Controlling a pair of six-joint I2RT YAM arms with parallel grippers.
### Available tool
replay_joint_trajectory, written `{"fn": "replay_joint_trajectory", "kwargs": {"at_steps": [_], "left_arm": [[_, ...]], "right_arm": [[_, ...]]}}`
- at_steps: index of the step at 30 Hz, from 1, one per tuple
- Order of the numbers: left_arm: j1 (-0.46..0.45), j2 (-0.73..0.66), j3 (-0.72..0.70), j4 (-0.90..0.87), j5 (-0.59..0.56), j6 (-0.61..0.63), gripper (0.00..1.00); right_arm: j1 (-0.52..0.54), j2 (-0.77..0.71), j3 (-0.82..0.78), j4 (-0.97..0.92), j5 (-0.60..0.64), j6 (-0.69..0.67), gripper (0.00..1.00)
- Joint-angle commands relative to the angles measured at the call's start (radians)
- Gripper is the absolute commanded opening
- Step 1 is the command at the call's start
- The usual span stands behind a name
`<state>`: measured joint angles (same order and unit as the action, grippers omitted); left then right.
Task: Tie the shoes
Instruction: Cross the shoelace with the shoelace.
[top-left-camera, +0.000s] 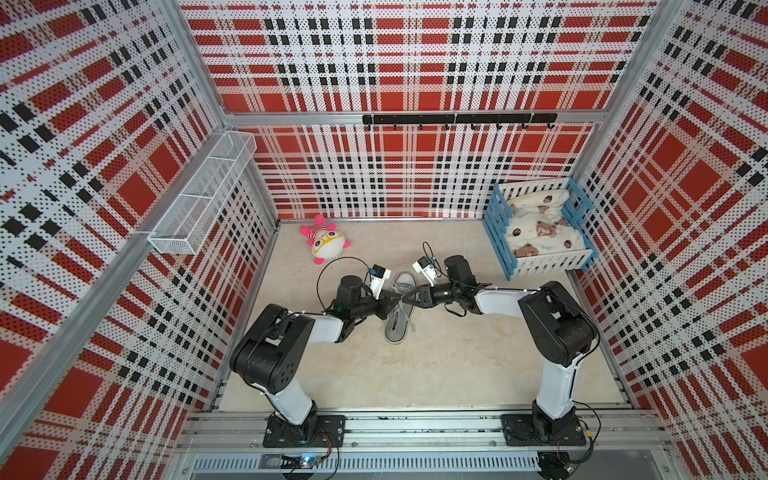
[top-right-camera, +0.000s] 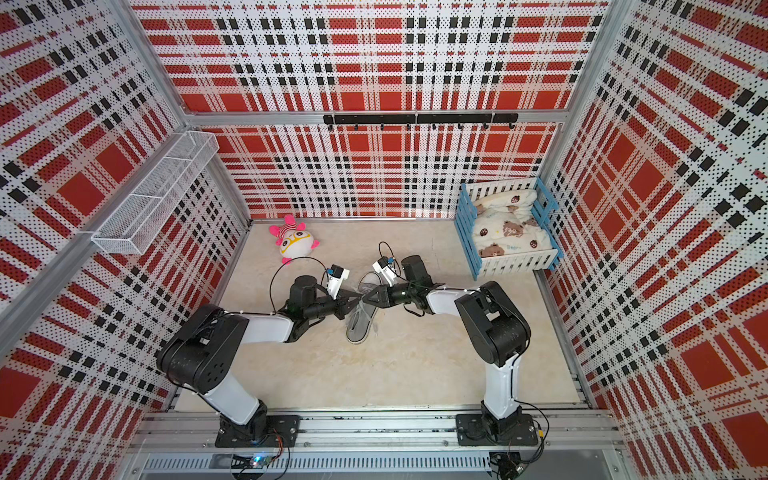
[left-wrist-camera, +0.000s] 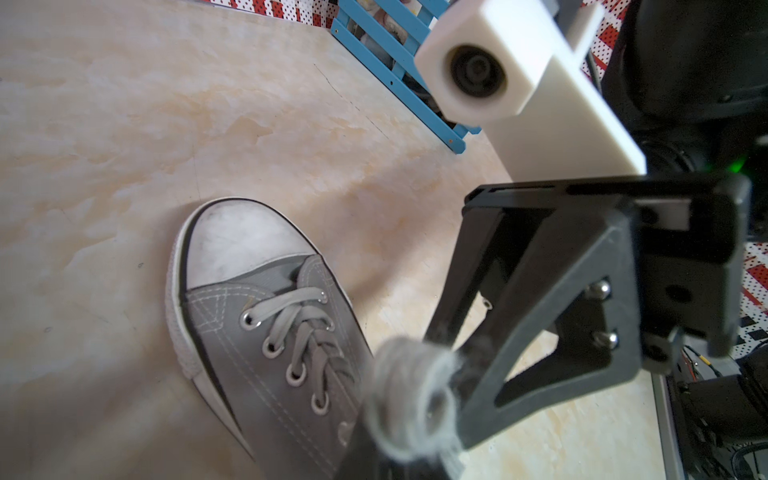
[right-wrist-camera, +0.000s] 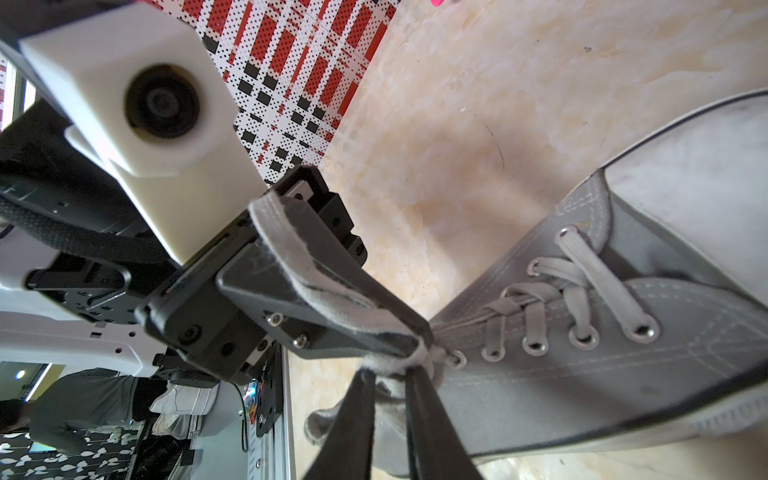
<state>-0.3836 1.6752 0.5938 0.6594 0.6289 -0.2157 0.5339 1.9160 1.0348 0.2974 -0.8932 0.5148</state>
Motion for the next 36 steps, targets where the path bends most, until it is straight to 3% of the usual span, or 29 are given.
{"fn": "replay_joint_trajectory", "kwargs": {"at_steps": [1,13,20,26,32,36], "left_arm": [[-0.012,-0.029,0.001,0.027,0.013,0.009,0.0],[-0.01,-0.047,-0.004,0.02,0.007,0.011,0.0],[-0.008,-0.051,-0.004,0.017,0.009,0.013,0.0],[-0.009,-0.052,-0.005,0.015,0.015,0.013,0.0],[-0.011,-0.055,-0.006,0.016,0.02,0.015,0.0],[-0.011,-0.054,-0.005,0.014,0.021,0.015,0.0]], "right_arm": [[0.011,0.021,-0.011,0.019,0.005,0.007,0.21],[-0.006,0.004,0.007,-0.145,0.211,-0.045,0.05],[-0.035,-0.087,-0.067,-0.123,0.287,-0.093,0.04],[-0.053,-0.157,-0.182,0.047,0.174,-0.161,0.18],[-0.049,-0.139,-0.184,0.118,0.095,-0.242,0.45],[-0.036,-0.104,-0.135,0.082,0.082,-0.308,0.47]]}}
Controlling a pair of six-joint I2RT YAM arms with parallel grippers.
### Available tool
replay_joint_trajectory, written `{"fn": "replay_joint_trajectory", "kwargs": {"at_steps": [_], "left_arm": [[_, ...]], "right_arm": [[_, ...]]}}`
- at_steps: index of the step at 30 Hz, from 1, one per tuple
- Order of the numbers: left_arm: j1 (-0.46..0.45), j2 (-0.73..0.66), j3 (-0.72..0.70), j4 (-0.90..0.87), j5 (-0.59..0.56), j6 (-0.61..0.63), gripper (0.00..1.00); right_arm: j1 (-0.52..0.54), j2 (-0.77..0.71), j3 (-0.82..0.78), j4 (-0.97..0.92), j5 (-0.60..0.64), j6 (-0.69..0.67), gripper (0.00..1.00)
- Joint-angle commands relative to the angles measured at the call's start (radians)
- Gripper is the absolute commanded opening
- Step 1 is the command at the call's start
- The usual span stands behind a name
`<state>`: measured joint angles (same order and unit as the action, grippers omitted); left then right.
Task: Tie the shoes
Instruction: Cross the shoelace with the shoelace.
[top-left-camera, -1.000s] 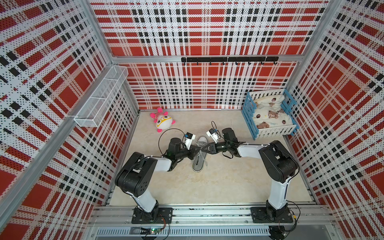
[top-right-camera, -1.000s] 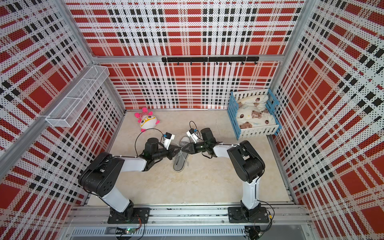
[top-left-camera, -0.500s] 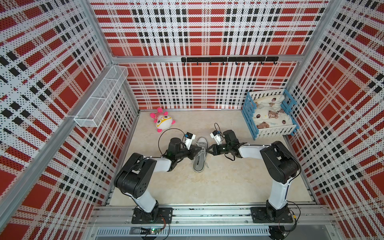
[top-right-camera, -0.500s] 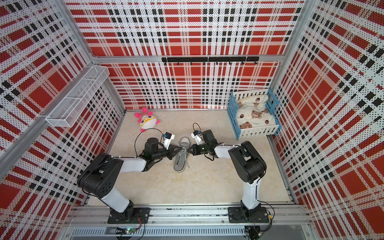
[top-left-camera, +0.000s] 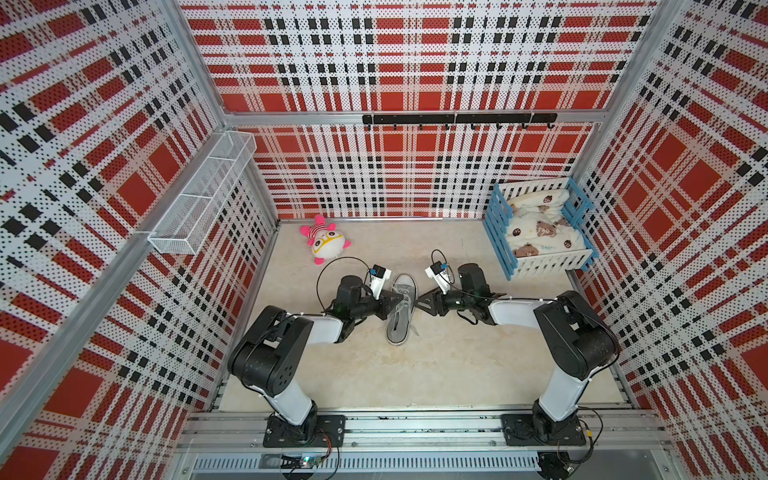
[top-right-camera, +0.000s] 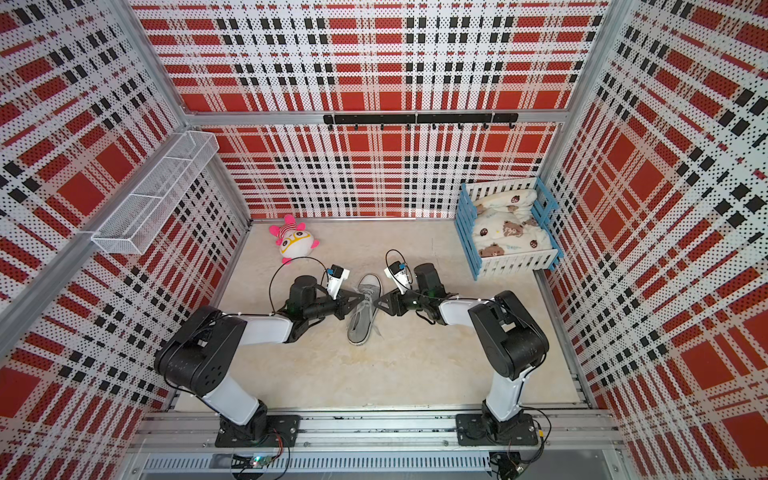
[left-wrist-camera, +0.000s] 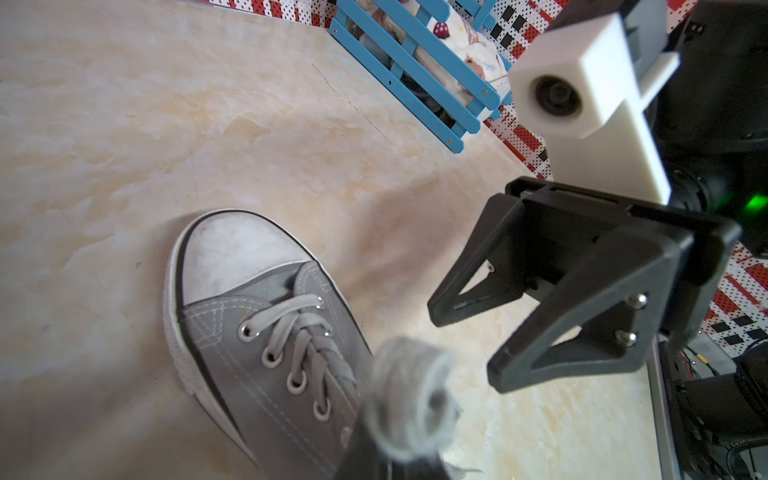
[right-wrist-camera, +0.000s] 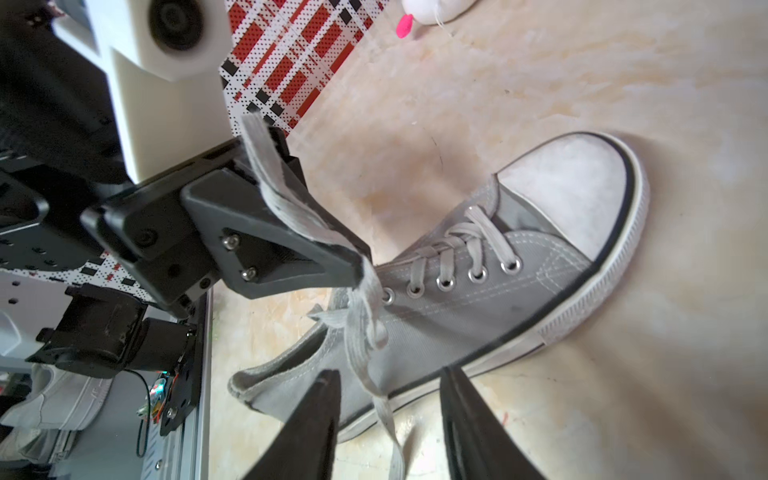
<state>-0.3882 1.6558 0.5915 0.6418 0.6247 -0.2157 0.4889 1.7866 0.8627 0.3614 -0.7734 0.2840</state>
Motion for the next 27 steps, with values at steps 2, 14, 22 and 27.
{"fn": "replay_joint_trajectory", "kwargs": {"at_steps": [2,14,22,27], "left_arm": [[-0.006,-0.033,-0.002,0.031,0.025,0.017,0.0],[-0.006,-0.03,-0.001,0.03,0.026,0.016,0.0],[-0.008,-0.029,-0.001,0.031,0.026,0.016,0.0],[-0.009,-0.028,0.0,0.03,0.027,0.016,0.0]], "right_arm": [[0.016,0.042,0.058,-0.004,-0.055,-0.114,0.48],[0.037,0.12,0.13,-0.122,-0.077,-0.246,0.41],[0.041,0.151,0.147,-0.098,-0.105,-0.232,0.3],[0.043,0.167,0.154,-0.054,-0.102,-0.19,0.25]]}}
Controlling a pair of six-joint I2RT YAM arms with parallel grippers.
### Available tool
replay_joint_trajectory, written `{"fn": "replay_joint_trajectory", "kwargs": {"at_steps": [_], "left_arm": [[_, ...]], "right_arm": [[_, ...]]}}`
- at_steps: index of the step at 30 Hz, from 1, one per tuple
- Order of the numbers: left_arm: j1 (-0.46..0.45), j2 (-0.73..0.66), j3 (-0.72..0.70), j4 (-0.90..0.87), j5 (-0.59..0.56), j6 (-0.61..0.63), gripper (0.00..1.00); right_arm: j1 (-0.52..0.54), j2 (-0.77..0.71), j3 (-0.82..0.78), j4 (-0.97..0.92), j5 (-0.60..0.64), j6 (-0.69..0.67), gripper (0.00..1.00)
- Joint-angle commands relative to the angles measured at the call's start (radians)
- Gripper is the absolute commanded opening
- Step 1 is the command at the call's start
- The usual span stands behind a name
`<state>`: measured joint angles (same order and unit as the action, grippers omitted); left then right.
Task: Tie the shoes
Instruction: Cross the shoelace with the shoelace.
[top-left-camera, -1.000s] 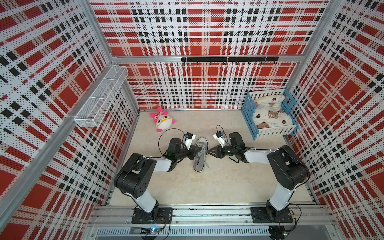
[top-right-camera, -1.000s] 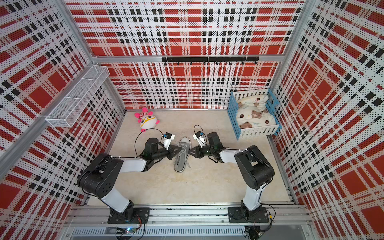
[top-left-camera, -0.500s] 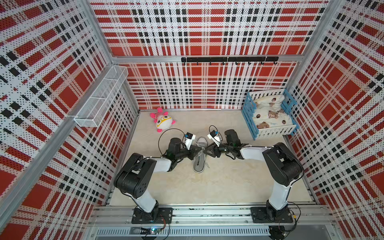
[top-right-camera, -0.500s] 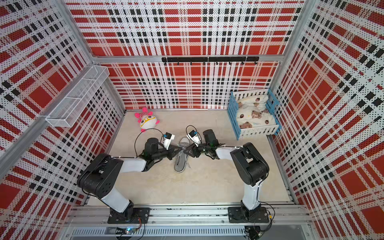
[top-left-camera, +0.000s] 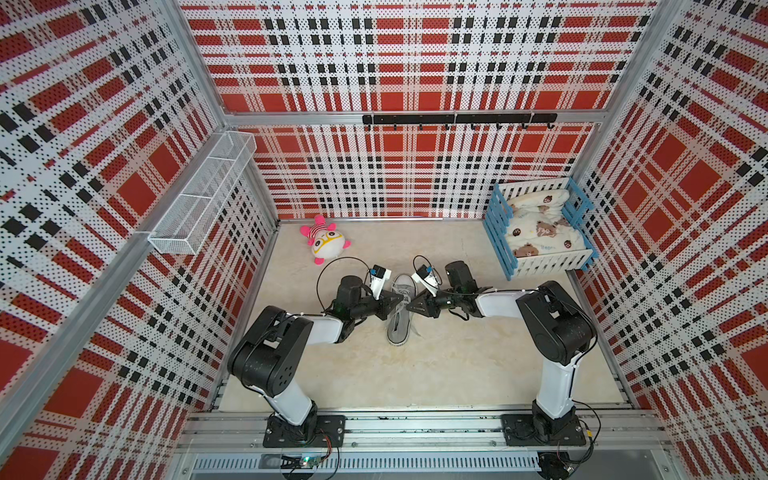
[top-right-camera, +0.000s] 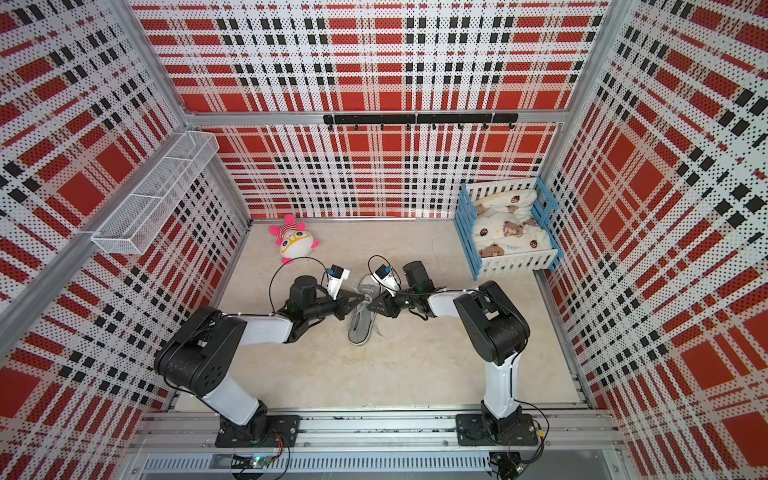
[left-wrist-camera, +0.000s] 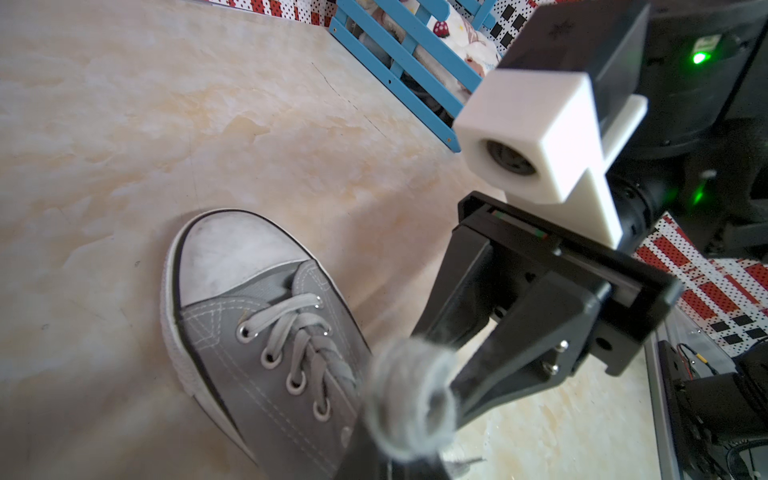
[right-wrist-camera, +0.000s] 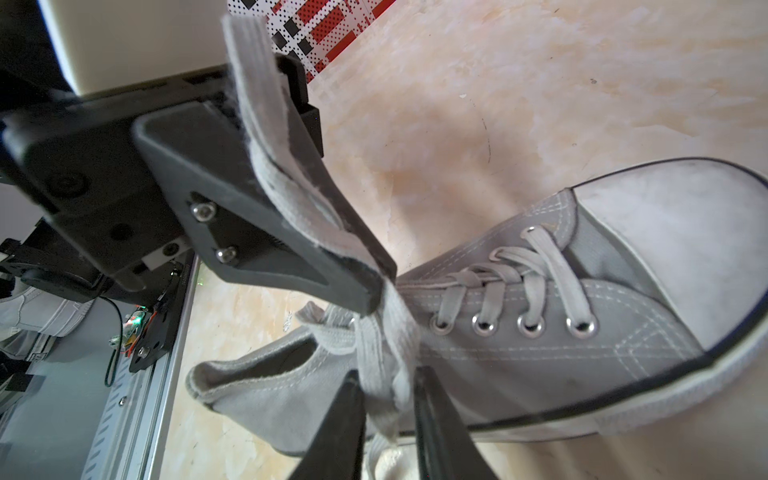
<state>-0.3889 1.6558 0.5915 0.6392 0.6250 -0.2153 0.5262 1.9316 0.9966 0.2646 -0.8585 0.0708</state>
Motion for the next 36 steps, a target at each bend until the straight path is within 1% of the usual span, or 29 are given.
{"fn": "replay_joint_trajectory", "kwargs": {"at_steps": [1,5,9,13,18,22,30,34,36], "left_arm": [[-0.008,-0.03,-0.001,0.033,0.026,0.016,0.0],[-0.008,-0.03,-0.001,0.033,0.025,0.016,0.0],[-0.011,-0.03,-0.002,0.033,0.025,0.017,0.0],[-0.013,-0.033,-0.002,0.033,0.024,0.017,0.0],[-0.014,-0.034,-0.001,0.033,0.025,0.018,0.0],[-0.019,-0.031,0.0,0.033,0.027,0.02,0.0],[-0.021,-0.032,0.001,0.033,0.026,0.019,0.0],[-0.024,-0.034,0.002,0.033,0.026,0.019,0.0],[-0.025,-0.034,0.002,0.033,0.023,0.02,0.0]], "right_arm": [[0.008,0.024,0.019,0.052,-0.012,0.031,0.24],[0.011,0.026,0.029,0.06,0.02,0.054,0.22],[0.02,0.027,0.04,0.048,0.088,0.08,0.19],[0.023,0.018,0.036,0.029,0.163,0.11,0.19],[0.025,-0.002,0.007,0.059,0.212,0.161,0.2],[0.038,-0.006,0.0,0.095,0.23,0.211,0.17],[0.056,-0.01,0.001,0.106,0.255,0.234,0.13],[0.076,-0.018,-0.012,0.112,0.318,0.244,0.1],[0.085,-0.03,-0.027,0.127,0.371,0.261,0.06]]}}
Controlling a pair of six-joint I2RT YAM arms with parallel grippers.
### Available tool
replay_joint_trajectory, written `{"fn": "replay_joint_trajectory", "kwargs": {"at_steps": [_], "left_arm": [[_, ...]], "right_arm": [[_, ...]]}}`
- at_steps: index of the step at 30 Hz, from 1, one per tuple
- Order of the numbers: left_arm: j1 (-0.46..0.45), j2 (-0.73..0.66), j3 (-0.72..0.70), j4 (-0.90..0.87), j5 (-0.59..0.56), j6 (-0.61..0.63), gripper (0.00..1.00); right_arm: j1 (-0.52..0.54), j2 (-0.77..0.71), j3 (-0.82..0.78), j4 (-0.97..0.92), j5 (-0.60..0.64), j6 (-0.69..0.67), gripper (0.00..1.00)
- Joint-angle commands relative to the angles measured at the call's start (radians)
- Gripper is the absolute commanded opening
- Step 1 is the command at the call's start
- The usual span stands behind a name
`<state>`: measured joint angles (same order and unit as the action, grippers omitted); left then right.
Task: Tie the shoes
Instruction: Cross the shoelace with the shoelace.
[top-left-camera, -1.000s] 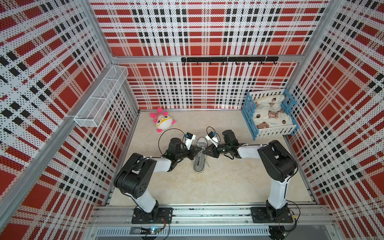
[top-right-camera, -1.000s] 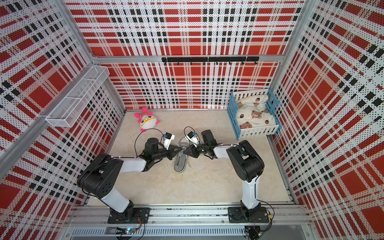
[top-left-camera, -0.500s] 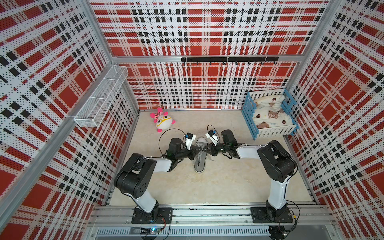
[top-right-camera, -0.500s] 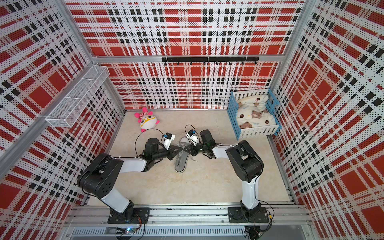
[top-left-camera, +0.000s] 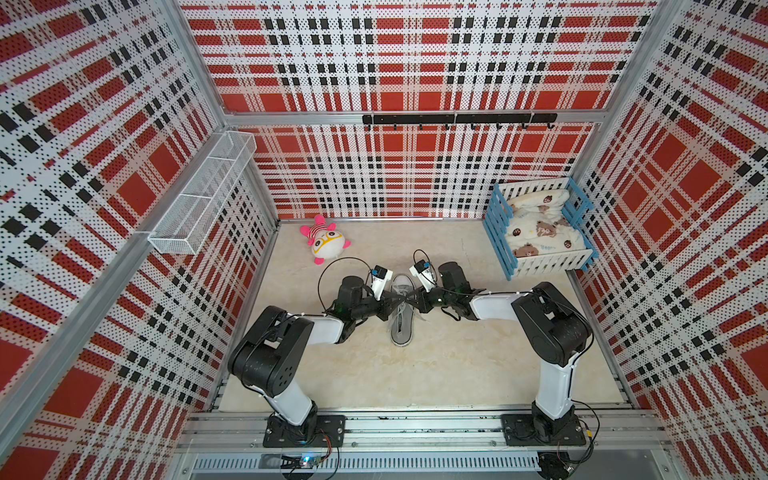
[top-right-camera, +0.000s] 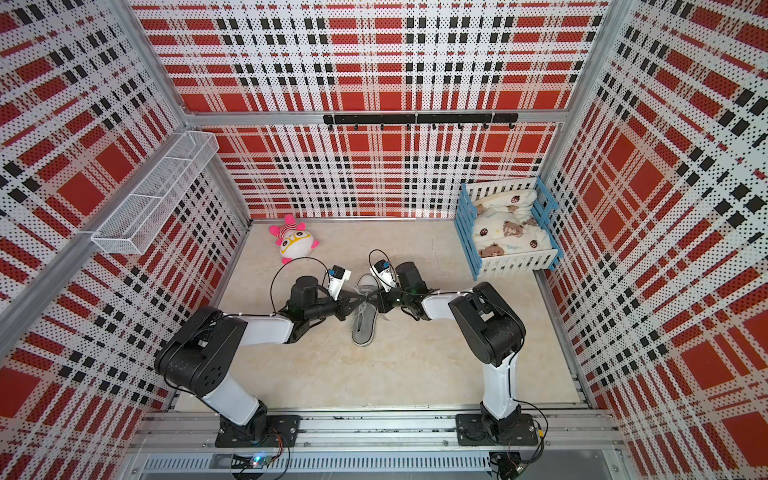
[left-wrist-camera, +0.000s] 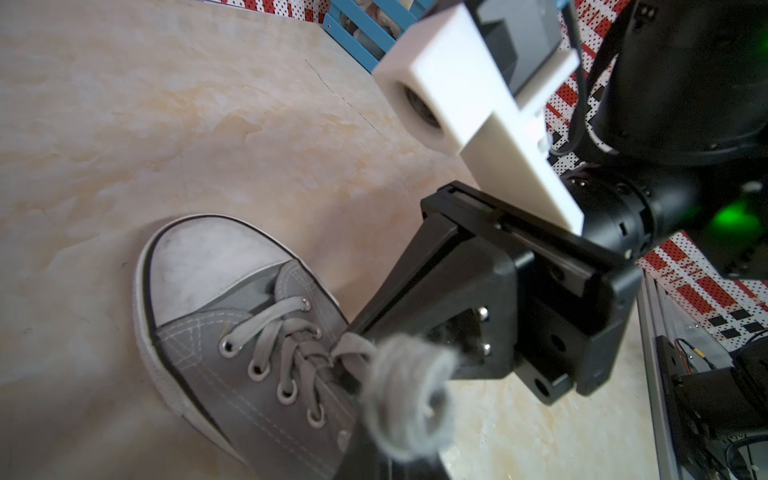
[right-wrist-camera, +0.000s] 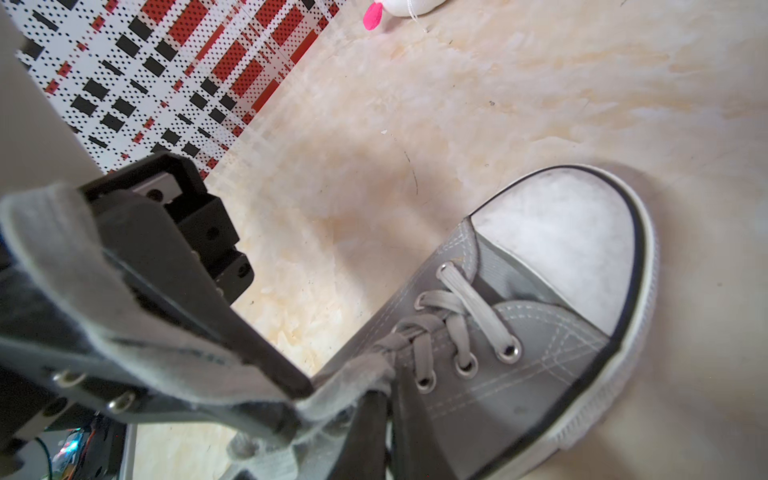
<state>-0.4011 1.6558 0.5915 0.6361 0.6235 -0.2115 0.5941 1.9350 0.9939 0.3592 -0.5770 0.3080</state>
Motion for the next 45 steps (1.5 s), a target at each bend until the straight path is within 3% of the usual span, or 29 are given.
{"fn": "replay_joint_trajectory", "kwargs": {"at_steps": [1,7,9,12,19,22,29,38,45], "left_arm": [[-0.012,-0.033,0.002,0.036,0.024,0.016,0.0],[-0.013,-0.034,0.001,0.036,0.019,0.015,0.0],[-0.011,-0.034,-0.001,0.035,0.017,0.018,0.0],[-0.005,-0.037,-0.006,0.036,0.006,0.024,0.0],[-0.005,-0.036,-0.016,0.033,0.022,0.082,0.0],[-0.008,-0.056,-0.024,0.031,0.034,0.139,0.0],[-0.001,-0.06,0.0,-0.059,0.089,0.281,0.0],[0.01,-0.017,0.062,-0.173,0.196,0.429,0.0],[0.022,-0.005,0.079,-0.191,0.223,0.465,0.0]], "right_arm": [[0.022,-0.039,-0.032,0.042,0.115,0.035,0.03],[0.057,-0.112,-0.095,0.045,0.346,0.082,0.0],[0.068,-0.136,-0.114,0.048,0.371,0.084,0.0],[0.07,-0.165,-0.137,0.05,0.322,0.079,0.02],[0.063,-0.259,-0.182,-0.03,0.169,-0.051,0.26],[0.049,-0.296,-0.194,-0.069,0.106,-0.11,0.41],[-0.061,-0.323,-0.232,0.025,-0.119,-0.093,0.56],[-0.057,-0.213,-0.167,0.009,-0.236,-0.172,0.62],[-0.031,-0.131,-0.102,-0.042,-0.284,-0.246,0.61]]}}
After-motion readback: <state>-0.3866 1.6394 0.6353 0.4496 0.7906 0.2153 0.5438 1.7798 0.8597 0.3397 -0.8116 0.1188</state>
